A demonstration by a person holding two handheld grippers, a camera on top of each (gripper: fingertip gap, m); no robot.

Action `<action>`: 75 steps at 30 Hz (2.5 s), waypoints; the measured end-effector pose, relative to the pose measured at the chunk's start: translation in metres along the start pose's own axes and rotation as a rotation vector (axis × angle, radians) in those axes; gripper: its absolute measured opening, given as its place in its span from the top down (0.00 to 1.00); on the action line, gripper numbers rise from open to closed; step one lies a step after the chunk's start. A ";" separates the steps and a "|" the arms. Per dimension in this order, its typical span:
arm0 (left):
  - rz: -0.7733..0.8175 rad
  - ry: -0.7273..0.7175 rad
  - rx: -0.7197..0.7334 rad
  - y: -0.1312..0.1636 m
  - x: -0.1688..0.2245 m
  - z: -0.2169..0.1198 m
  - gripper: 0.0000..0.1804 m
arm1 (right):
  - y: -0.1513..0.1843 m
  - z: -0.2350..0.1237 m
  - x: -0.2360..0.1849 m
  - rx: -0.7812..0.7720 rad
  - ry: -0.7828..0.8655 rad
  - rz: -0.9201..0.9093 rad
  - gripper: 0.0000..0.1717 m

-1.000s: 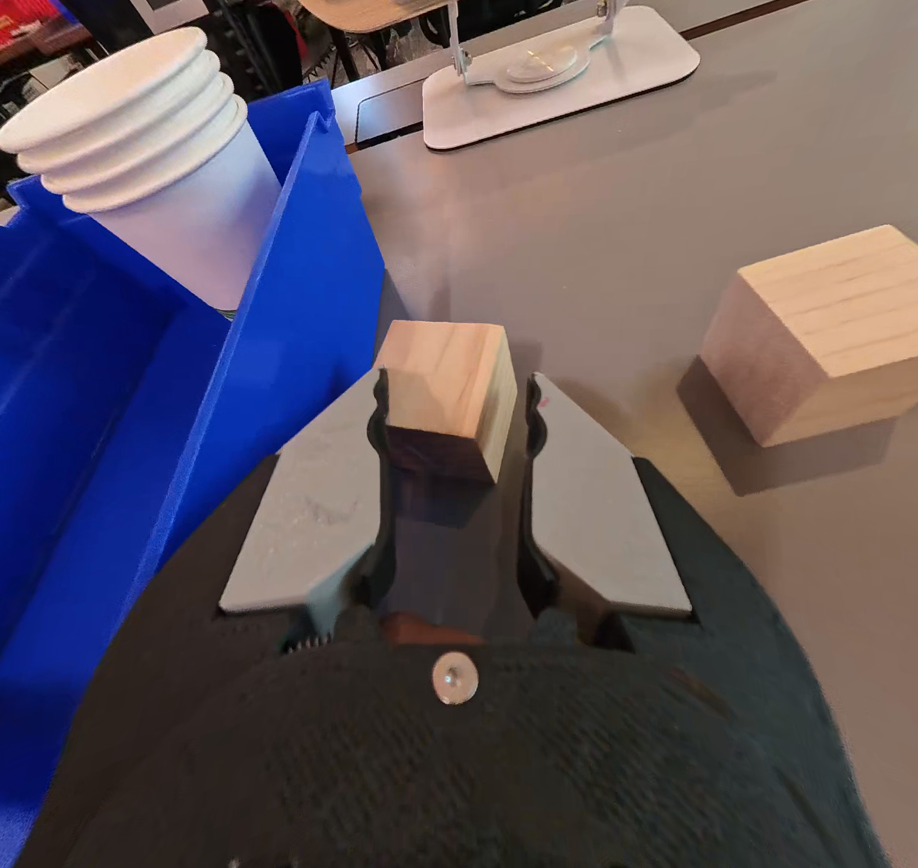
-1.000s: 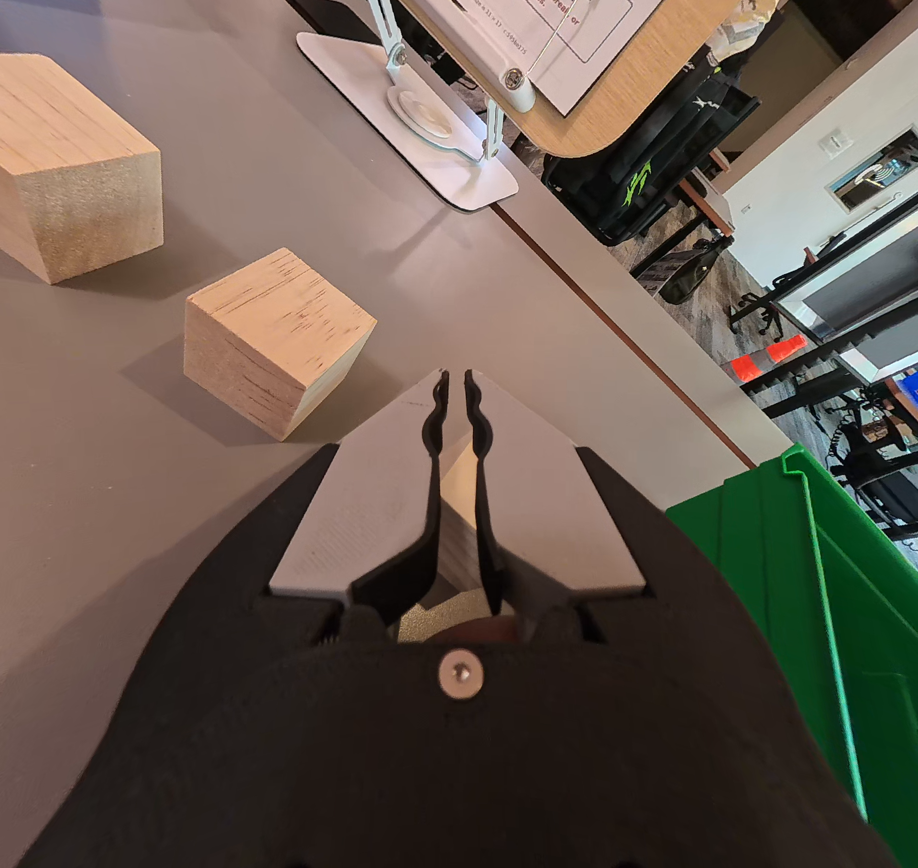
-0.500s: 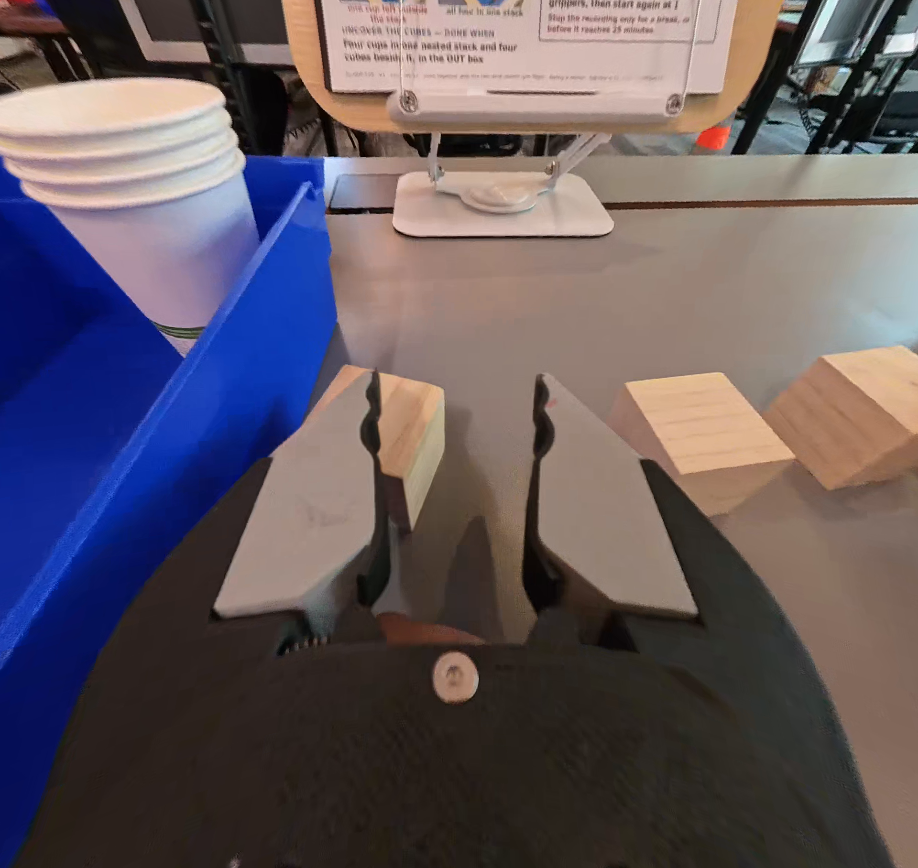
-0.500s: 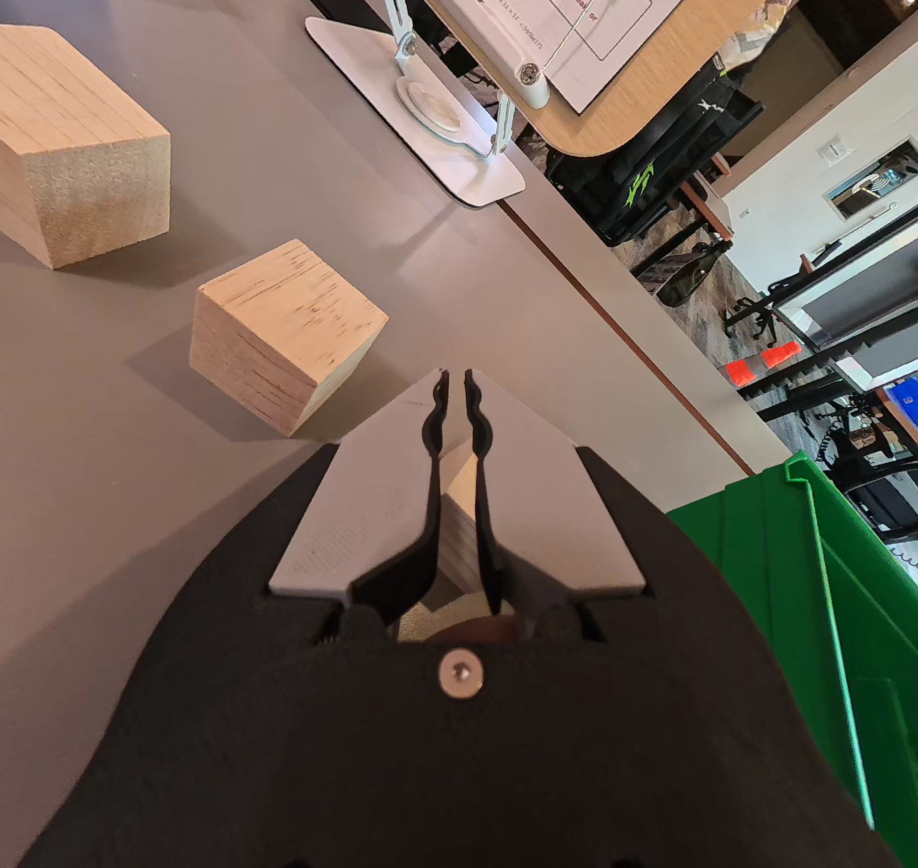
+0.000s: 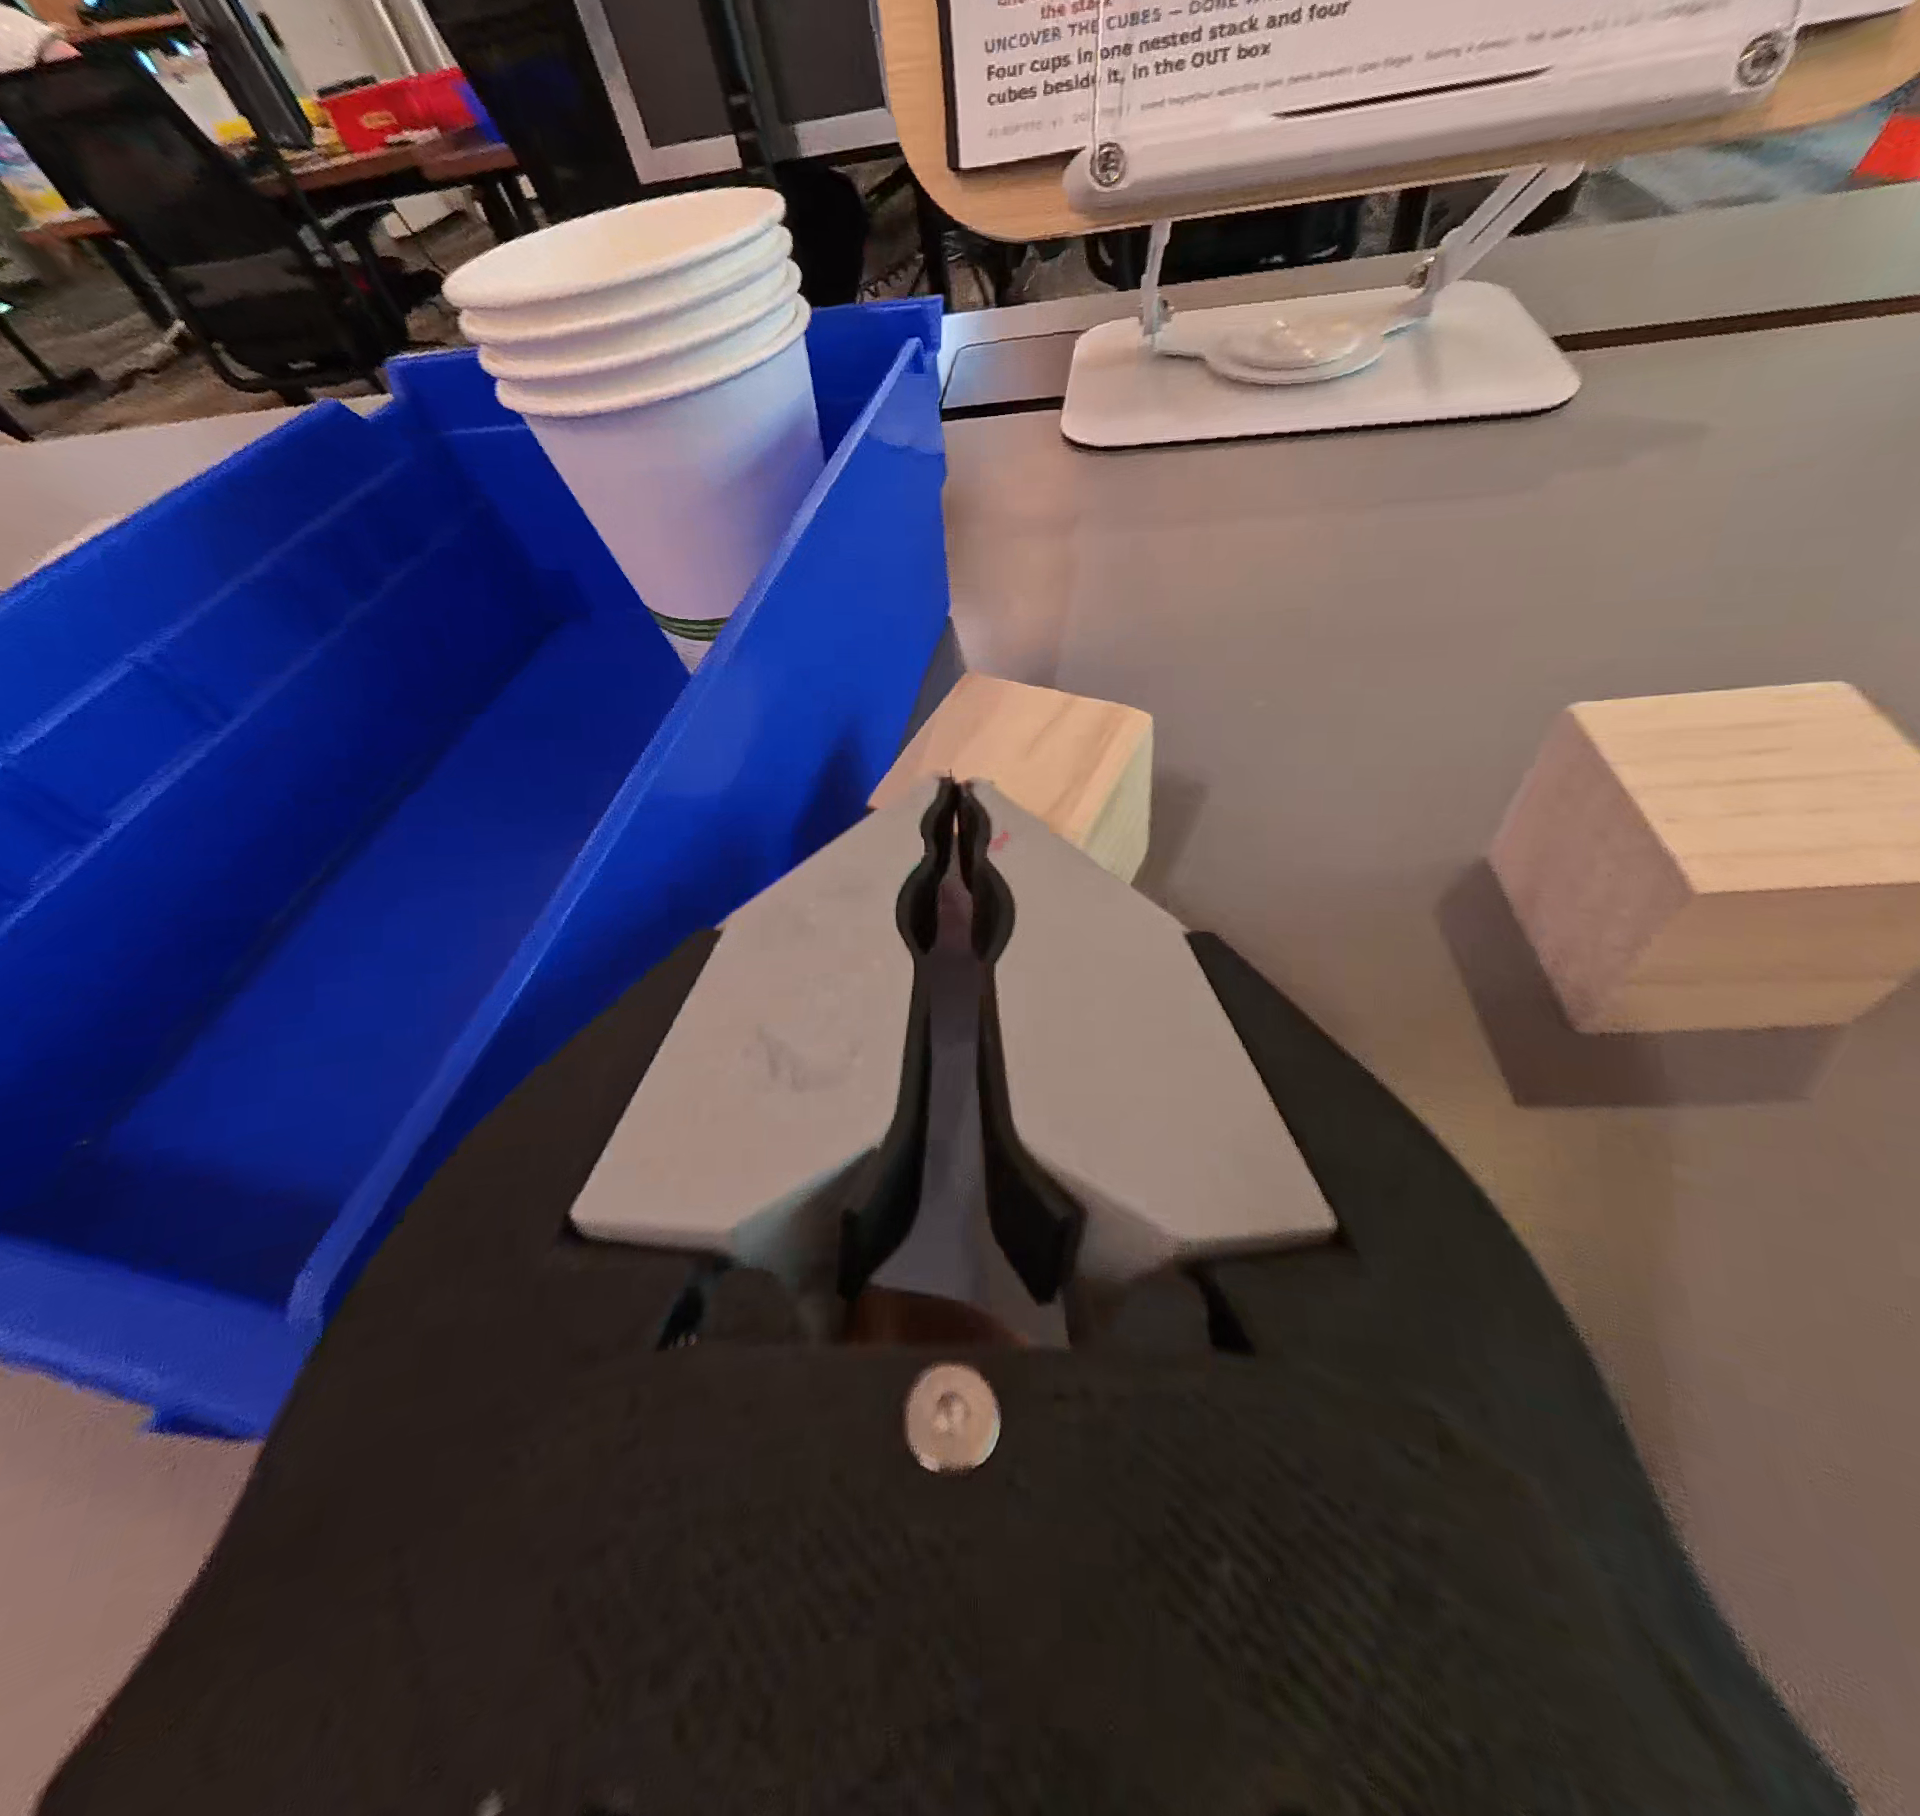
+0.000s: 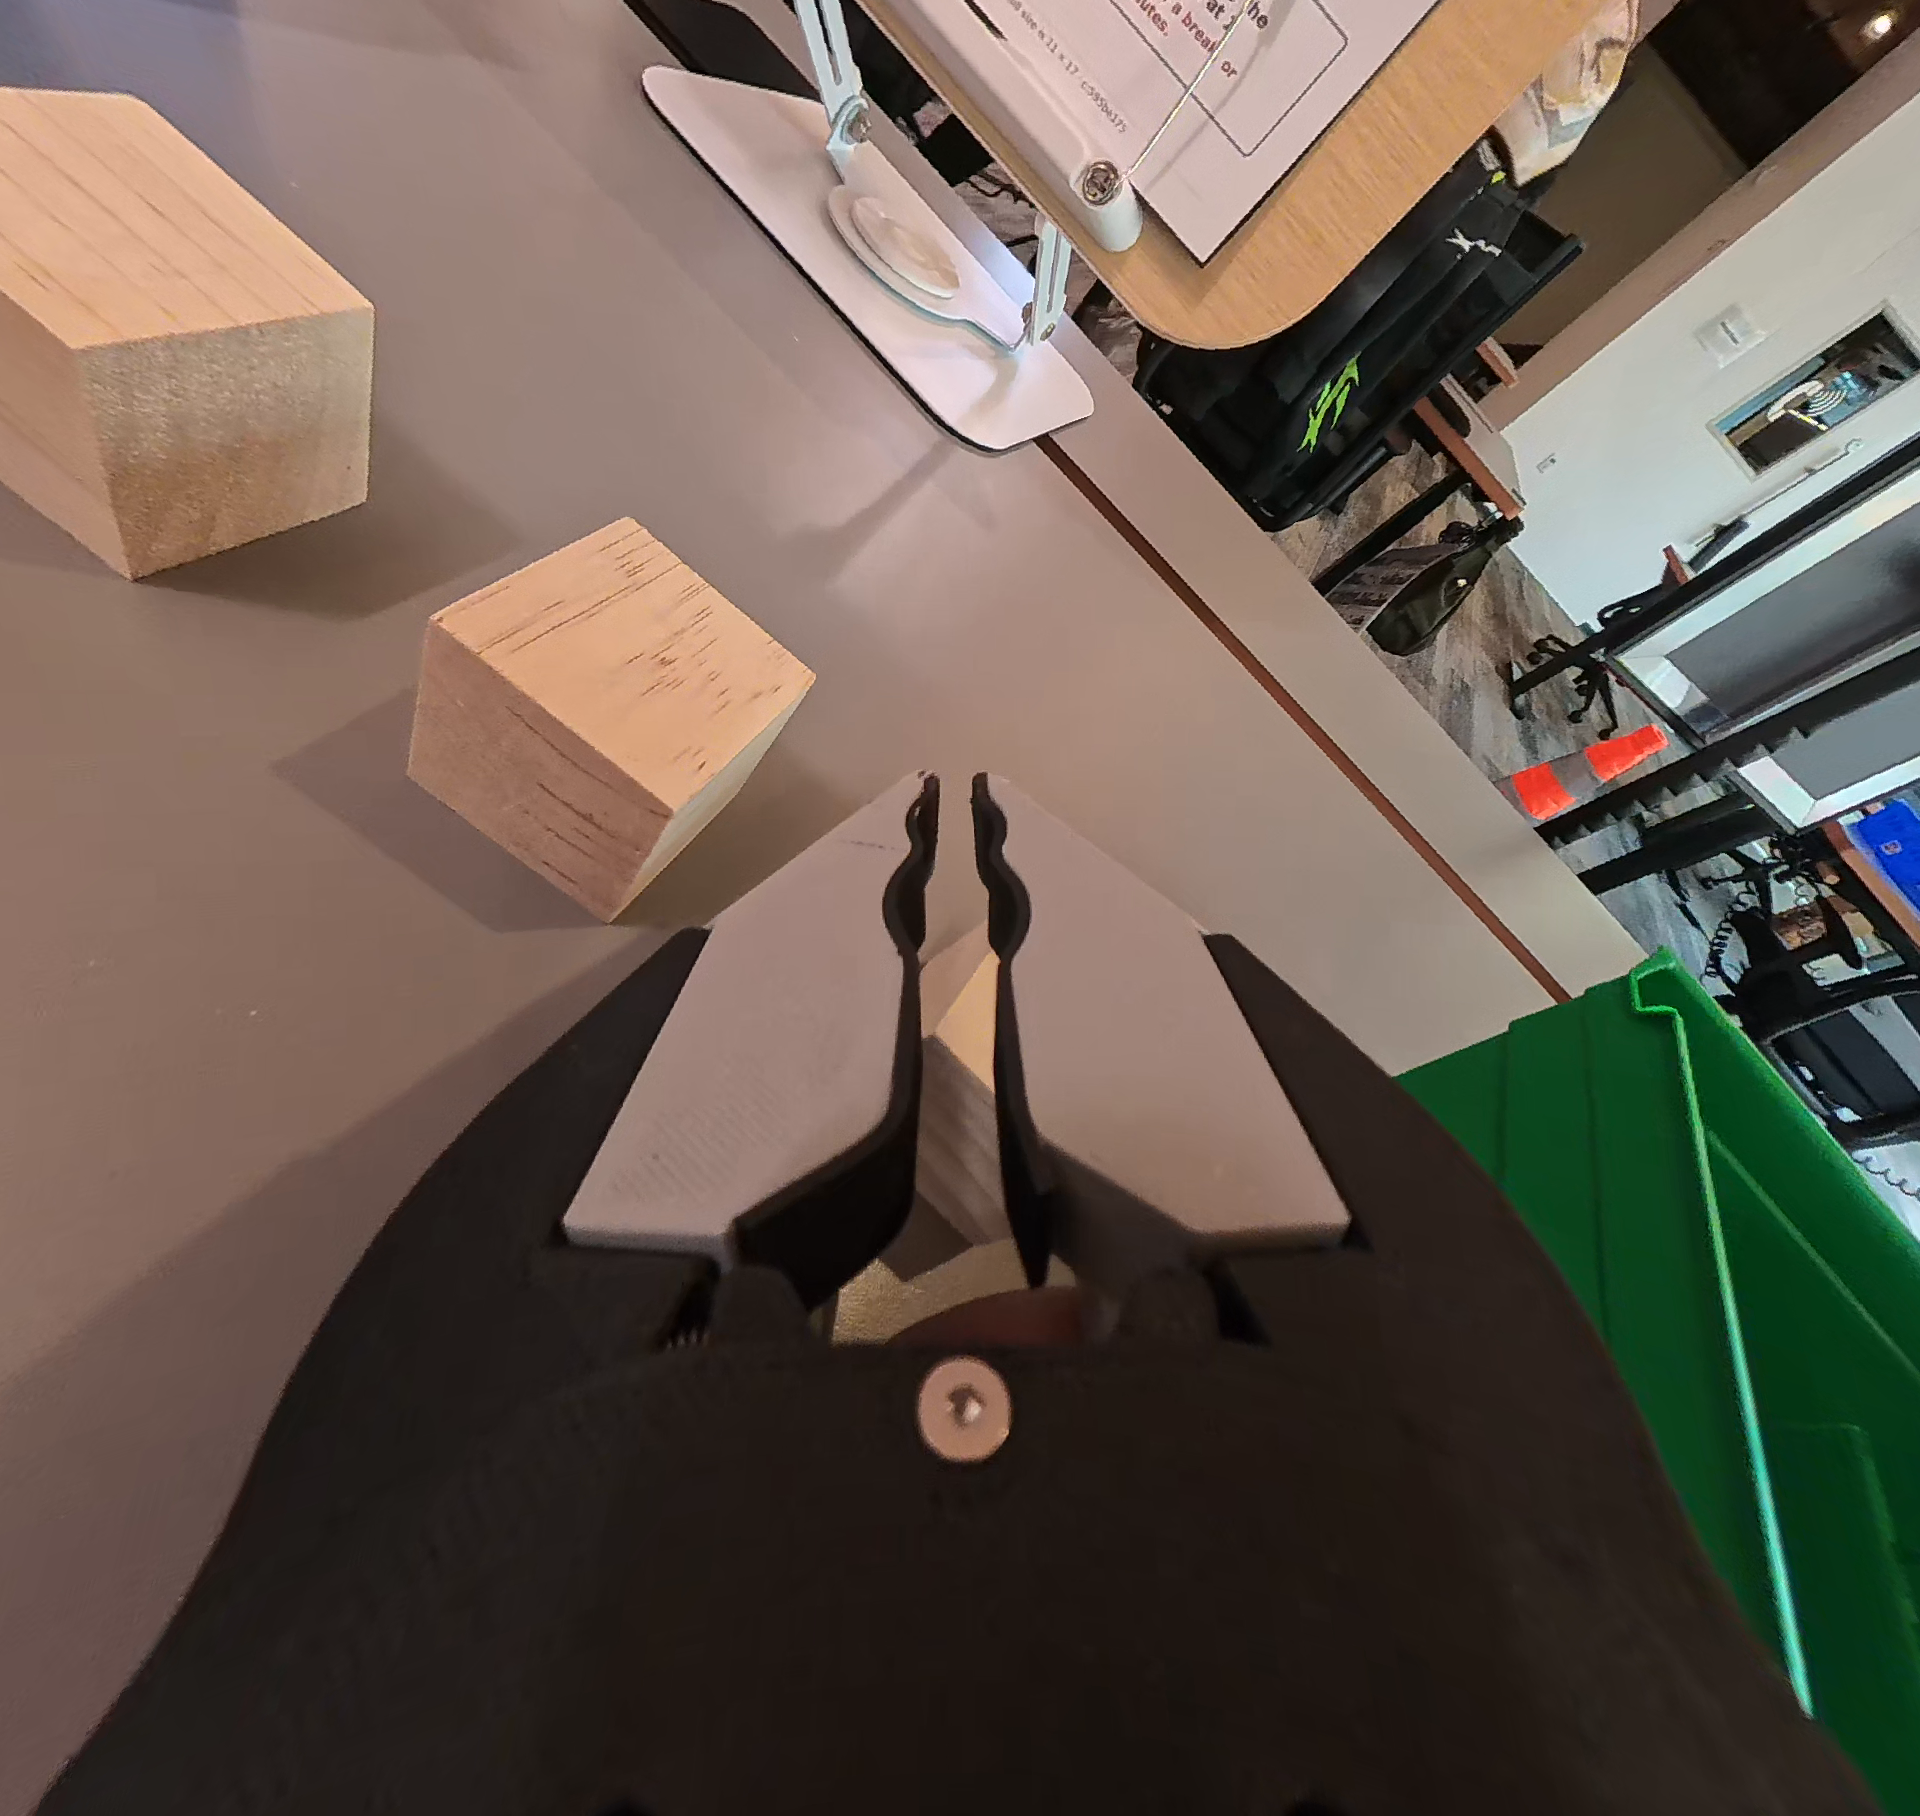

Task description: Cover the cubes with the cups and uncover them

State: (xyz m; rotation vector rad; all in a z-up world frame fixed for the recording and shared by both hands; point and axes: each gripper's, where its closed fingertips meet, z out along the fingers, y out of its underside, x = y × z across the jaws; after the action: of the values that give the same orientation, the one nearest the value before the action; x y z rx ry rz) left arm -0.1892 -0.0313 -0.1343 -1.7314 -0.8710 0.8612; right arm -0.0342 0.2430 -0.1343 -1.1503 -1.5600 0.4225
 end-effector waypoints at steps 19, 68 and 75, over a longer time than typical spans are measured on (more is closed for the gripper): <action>0.633 0.053 -0.119 0.034 0.058 0.004 1.00 | -0.003 -0.002 0.000 0.020 -0.034 0.062 0.98; 0.509 0.346 -0.339 -0.089 -0.062 0.102 0.74 | -0.018 -0.018 0.039 0.148 0.085 0.224 0.99; 0.535 0.398 -0.471 -0.065 -0.058 0.112 0.94 | -0.020 -0.019 0.038 0.155 0.080 0.222 1.00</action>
State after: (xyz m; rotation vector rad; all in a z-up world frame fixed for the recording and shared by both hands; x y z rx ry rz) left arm -0.3243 -0.0135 -0.0937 -2.5089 -0.3523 0.6289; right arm -0.0230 0.2601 -0.0916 -1.2088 -1.3118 0.6262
